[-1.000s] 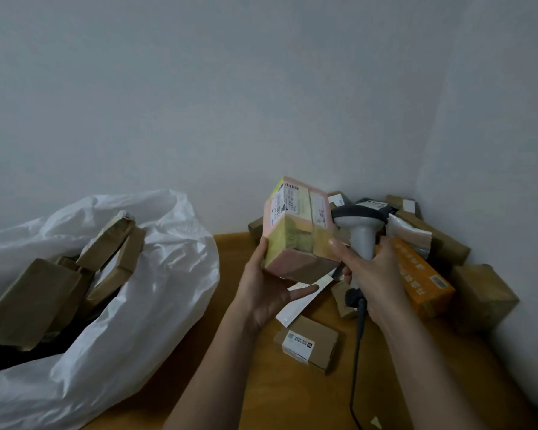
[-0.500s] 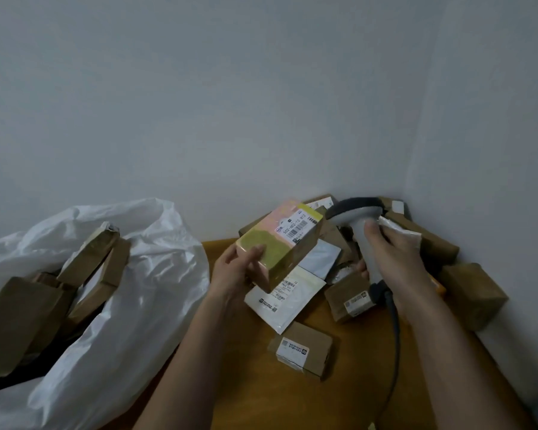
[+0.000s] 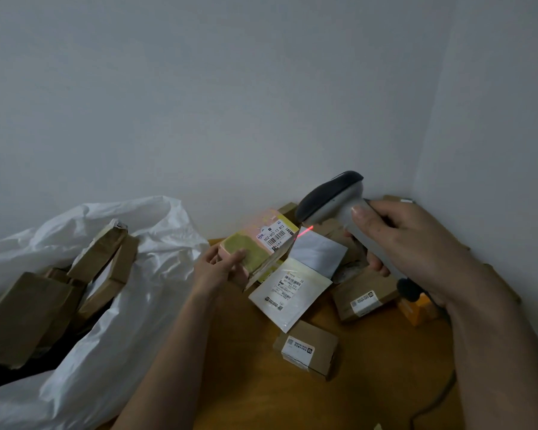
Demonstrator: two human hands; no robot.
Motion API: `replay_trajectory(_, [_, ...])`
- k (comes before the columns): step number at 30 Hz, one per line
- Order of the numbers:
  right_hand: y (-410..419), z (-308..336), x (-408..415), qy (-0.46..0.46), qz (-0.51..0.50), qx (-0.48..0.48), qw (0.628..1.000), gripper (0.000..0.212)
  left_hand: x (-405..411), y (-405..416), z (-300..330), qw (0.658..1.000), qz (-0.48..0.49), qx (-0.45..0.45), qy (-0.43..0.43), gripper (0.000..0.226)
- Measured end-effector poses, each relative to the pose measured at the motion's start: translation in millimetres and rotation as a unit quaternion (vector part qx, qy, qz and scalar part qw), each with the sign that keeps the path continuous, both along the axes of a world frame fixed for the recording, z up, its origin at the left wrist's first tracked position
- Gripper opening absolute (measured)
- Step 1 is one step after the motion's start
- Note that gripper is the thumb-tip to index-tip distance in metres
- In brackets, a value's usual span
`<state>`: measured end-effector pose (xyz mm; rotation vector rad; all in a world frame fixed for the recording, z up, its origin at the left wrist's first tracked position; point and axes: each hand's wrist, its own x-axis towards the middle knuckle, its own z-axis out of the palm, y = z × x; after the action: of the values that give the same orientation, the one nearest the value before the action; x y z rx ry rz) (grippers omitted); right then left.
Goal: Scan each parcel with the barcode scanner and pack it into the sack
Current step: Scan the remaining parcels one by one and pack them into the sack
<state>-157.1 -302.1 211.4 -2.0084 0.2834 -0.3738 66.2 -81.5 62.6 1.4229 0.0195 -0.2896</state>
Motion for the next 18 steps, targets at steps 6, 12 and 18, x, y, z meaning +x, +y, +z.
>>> replay_trajectory(6, [-3,6,-5,-0.002,0.006,-0.002,1.0,0.032,2,-1,-2,1.0,-0.001,0.006,-0.008,0.06])
replay_trajectory(12, [-7,11,-9,-0.003,0.007,-0.007,1.0,0.034,0,-3,0,1.0,-0.013,0.02,-0.008,0.059])
replay_trajectory(18, [-13,10,-12,-0.006,0.003,0.001,1.0,0.036,-9,-5,5,1.0,-0.017,0.019,-0.004,0.036])
